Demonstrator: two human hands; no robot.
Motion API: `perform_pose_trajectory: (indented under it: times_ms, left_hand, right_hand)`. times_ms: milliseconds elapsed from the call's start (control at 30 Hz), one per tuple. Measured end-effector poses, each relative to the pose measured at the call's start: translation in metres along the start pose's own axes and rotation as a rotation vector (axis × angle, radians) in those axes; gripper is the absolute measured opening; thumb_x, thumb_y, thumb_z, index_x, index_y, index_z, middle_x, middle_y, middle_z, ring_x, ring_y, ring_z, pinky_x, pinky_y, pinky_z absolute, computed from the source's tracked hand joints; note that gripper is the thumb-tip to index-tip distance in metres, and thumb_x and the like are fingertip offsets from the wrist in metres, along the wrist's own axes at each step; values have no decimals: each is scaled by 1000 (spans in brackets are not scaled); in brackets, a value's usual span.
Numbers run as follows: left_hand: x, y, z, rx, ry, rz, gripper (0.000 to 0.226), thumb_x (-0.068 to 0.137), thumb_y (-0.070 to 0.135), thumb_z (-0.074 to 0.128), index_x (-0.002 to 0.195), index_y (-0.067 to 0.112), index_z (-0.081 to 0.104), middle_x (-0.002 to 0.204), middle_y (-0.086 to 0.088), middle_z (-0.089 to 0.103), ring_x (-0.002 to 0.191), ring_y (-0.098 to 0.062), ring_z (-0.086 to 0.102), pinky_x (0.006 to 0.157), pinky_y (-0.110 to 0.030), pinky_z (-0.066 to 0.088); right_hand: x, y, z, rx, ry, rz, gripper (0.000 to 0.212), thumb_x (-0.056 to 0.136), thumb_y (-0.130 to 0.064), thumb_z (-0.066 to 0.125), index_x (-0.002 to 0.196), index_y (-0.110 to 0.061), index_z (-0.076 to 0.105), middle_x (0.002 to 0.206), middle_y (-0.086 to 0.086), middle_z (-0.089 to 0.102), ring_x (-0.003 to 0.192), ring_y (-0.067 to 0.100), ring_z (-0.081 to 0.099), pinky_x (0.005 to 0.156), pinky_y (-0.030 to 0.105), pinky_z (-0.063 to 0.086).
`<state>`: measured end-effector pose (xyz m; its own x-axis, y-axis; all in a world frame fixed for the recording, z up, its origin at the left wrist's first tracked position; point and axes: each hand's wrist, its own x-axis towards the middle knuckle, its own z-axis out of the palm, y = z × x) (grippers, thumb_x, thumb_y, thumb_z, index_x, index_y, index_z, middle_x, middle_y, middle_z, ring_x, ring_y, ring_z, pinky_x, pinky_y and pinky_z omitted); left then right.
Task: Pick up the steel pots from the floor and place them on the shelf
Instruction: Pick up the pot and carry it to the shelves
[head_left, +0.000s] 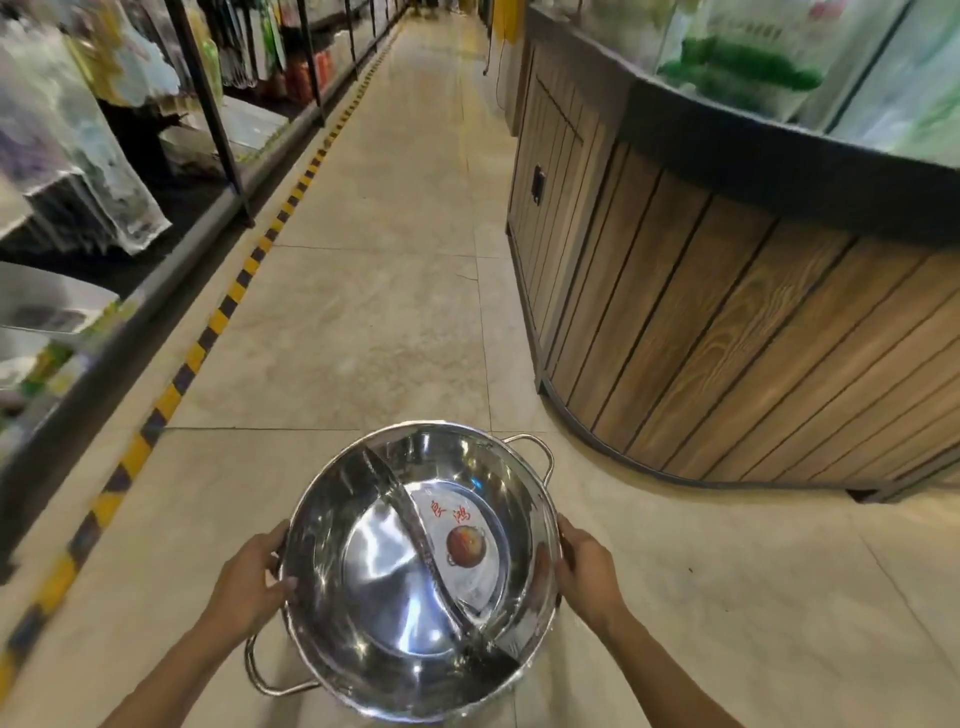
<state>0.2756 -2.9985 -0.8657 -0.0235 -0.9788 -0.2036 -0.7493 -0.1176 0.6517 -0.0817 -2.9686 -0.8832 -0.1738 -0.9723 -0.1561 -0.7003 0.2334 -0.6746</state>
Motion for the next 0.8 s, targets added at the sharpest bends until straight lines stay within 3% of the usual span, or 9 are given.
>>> perform_pose_trajectory:
  times_ms: [133,233,300,367,433,567,667,733,800]
  left_hand:
    - [-36,63,-116,-55,74,-58,93,50,62,60,131,19,48,104,-17,64,82,-31,60,68,-35,44]
    - [-80,101,-204,-125,117,-163,79,56,31,62,132,16,50,104,-13,64,76,-26,61,71,-34,48]
    - [-125,124,-261,-182,177,-185,74,52,33,63,124,43,53,102,-8,62,66,-19,60,68,-26,47]
    - [-179,147,-315,-229,206,-255,74,45,51,67,116,59,49,112,-12,61,84,-22,66,75,-31,50]
    - [-235,172,-361,-258,251,-312,83,43,60,71,122,40,54,125,-19,58,107,-20,63,84,-20,50]
    - [-343,211,-418,-312,506,-517,71,50,22,71,119,7,60,125,-25,57,114,-31,57,97,-21,44]
    - [-413,212,-441,-359,580,-633,63,66,-5,74,125,-2,52,123,-24,60,95,-1,65,73,6,37]
    - [-466,213,-443,-385,643,-735,62,64,-1,75,122,-7,54,113,-28,64,85,5,67,76,-7,45]
    - [-524,219,-439,-405,793,-815,69,63,5,74,127,-4,50,117,-27,62,105,-27,64,88,-37,46]
  right_hand:
    - [3,-112,-77,-42,-28,-94,27,89,-23,56,116,-26,59,96,7,69,76,17,55,55,13,31]
    - [-3,-207,-131,-17,-66,-183,28,88,-23,56,115,-30,59,94,-1,69,76,11,55,59,5,32]
    - [-12,-273,-162,-29,-124,-252,26,89,-23,55,114,-30,59,92,-2,69,77,11,57,61,9,38]
    - [-27,-338,-188,-67,-193,-327,28,90,-24,53,117,-29,58,89,-3,66,77,12,56,62,11,38]
    - [-45,-398,-209,-97,-266,-405,26,89,-26,53,115,-28,59,82,-4,61,73,13,53,58,10,35]
    - [-92,-496,-227,-114,-437,-582,25,90,-21,51,112,-23,63,86,13,67,76,25,59,67,32,47]
    - [-134,-553,-219,-103,-554,-750,34,90,-14,51,118,-29,61,85,10,67,77,22,58,62,25,38]
    - [-165,-585,-210,-71,-610,-855,33,87,-13,56,116,-28,64,84,-1,66,81,18,61,59,11,37]
    - [-203,-613,-196,-50,-698,-967,35,83,-13,63,117,-23,64,97,0,70,91,18,65,68,11,41]
